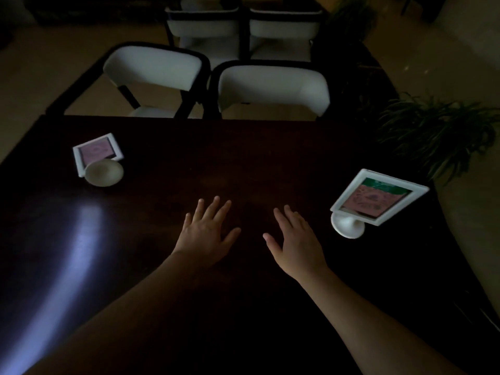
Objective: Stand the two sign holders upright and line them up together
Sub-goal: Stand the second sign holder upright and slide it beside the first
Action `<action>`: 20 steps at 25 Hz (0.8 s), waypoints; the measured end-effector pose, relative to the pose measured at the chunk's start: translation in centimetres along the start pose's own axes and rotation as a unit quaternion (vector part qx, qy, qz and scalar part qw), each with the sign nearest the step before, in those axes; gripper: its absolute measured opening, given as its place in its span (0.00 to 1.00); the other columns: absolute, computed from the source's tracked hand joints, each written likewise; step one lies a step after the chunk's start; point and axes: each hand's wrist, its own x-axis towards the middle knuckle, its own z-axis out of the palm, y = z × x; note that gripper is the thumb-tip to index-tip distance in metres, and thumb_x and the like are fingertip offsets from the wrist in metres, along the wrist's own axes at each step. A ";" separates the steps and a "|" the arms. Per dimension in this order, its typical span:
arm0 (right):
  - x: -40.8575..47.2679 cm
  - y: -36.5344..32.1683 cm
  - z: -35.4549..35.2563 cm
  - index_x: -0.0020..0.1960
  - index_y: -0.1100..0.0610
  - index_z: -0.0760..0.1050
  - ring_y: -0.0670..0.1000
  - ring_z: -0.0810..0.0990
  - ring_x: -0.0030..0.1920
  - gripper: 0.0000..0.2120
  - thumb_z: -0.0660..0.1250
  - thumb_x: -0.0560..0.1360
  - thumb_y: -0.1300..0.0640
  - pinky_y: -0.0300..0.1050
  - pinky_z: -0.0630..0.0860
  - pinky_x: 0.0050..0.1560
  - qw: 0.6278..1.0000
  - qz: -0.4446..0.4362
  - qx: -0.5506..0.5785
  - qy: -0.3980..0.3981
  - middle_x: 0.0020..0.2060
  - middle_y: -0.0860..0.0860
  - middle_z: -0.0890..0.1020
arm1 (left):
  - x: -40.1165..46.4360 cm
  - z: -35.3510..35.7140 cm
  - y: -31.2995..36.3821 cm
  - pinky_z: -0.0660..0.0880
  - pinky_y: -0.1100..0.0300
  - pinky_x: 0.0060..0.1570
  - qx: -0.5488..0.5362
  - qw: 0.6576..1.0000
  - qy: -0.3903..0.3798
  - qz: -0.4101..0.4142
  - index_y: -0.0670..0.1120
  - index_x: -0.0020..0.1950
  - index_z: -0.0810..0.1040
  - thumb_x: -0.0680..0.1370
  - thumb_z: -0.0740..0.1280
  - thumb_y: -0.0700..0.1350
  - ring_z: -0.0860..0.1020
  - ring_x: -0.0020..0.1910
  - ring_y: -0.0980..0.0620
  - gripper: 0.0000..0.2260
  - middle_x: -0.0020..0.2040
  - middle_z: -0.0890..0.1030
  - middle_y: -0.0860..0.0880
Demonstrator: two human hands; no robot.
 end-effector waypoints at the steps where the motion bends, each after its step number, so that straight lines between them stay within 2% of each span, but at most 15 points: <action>1: 0.4 -1.8 0.2 0.80 0.46 0.52 0.55 0.52 0.80 0.33 0.54 0.79 0.35 0.56 0.57 0.77 1.000 0.001 -0.004 0.000 0.81 0.50 0.53 | -0.4 -0.6 -1.6 0.47 0.39 0.76 -0.010 1.000 0.008 -0.006 0.58 0.80 0.44 0.77 0.51 0.69 0.39 0.79 0.45 0.35 0.82 0.44 0.51; 11: 4.2 -23.4 5.7 0.78 0.45 0.56 0.51 0.58 0.78 0.32 0.58 0.78 0.36 0.54 0.66 0.71 1.000 -0.001 -0.004 0.030 0.79 0.48 0.58 | -4.5 -7.9 -22.7 0.51 0.40 0.75 -0.080 0.993 0.084 -0.033 0.58 0.80 0.48 0.78 0.52 0.68 0.43 0.80 0.45 0.34 0.82 0.48 0.51; 16: 7.5 -34.6 7.9 0.78 0.45 0.58 0.51 0.59 0.77 0.31 0.60 0.78 0.38 0.51 0.67 0.69 0.999 0.022 0.011 0.041 0.79 0.48 0.60 | -5.4 -12.0 -33.0 0.58 0.39 0.73 -0.119 0.984 0.113 -0.062 0.56 0.80 0.51 0.78 0.55 0.66 0.49 0.80 0.45 0.34 0.82 0.53 0.49; 20: 10.6 -40.3 8.1 0.77 0.48 0.62 0.52 0.64 0.75 0.30 0.62 0.79 0.40 0.50 0.69 0.67 0.997 0.035 0.042 0.053 0.77 0.50 0.65 | -5.2 -14.6 -38.6 0.65 0.40 0.70 -0.144 0.980 0.110 -0.082 0.54 0.80 0.54 0.78 0.58 0.64 0.56 0.78 0.44 0.33 0.80 0.58 0.48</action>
